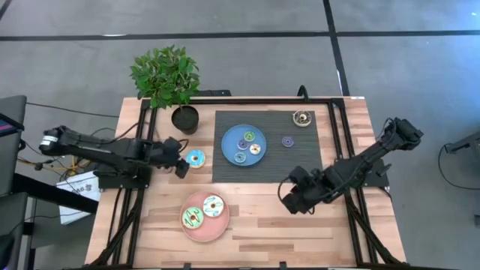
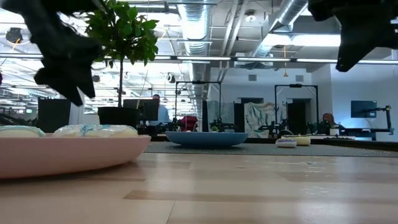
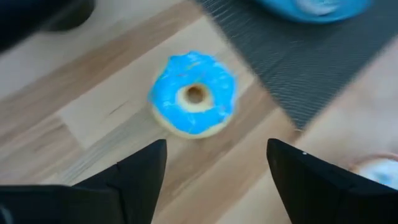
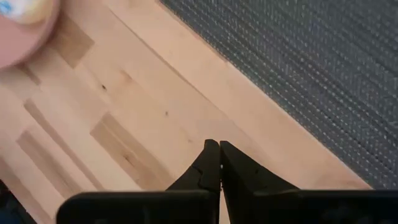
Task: Pick & Place donuts
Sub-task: Put the large blue donut on the light orange plate
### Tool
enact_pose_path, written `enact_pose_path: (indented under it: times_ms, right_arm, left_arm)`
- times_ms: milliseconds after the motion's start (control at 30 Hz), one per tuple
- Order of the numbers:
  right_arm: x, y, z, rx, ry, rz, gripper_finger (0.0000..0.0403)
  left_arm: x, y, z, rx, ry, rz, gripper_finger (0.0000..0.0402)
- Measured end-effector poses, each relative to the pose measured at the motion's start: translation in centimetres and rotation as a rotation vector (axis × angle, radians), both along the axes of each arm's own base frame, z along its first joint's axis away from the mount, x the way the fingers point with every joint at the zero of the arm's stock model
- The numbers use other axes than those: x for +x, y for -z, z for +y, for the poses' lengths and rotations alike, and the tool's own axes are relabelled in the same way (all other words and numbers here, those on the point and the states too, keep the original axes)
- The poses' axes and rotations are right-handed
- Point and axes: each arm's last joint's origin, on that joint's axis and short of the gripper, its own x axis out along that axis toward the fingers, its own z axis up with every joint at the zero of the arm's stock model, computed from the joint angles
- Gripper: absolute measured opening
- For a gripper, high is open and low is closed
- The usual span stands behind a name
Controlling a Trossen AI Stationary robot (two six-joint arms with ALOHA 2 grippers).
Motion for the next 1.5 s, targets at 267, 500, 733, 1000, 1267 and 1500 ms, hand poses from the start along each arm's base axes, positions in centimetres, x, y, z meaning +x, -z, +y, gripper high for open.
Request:
enact_pose_path:
  times_ms: [267,500,733,1000,1267,1500]
  right_arm:
    - [0.2,0.2,-0.6,-0.065,0.022,0.009,0.0000]
    - [0.1,0.2,-0.6,-0.073,-0.006,0.013,0.0000]
    - [-0.4,0.2,0.1,-0.089,-0.060,0.029,0.0000]
    - [-0.8,0.2,0.3,-0.103,-0.079,0.050,0.0000]
    - [-0.8,0.2,0.2,-0.113,-0.096,0.054,0.0000]
    - [-0.4,0.1,0.3,-0.134,-0.079,0.000,0.0000]
  left_arm:
    - [3.2,2.3,3.4,-0.062,-0.103,0.225,0.0270]
    - [4.9,4.8,5.4,-0.103,-0.133,0.330,0.0270]
    - [6.8,6.7,6.0,-0.134,-0.137,0.287,0.0270]
    - [6.9,7.4,6.0,-0.161,-0.174,0.323,0.0270]
    - [6.9,7.4,6.0,-0.175,-0.181,0.323,0.0230]
    - [6.8,7.4,5.9,-0.181,-0.136,0.334,0.0153]
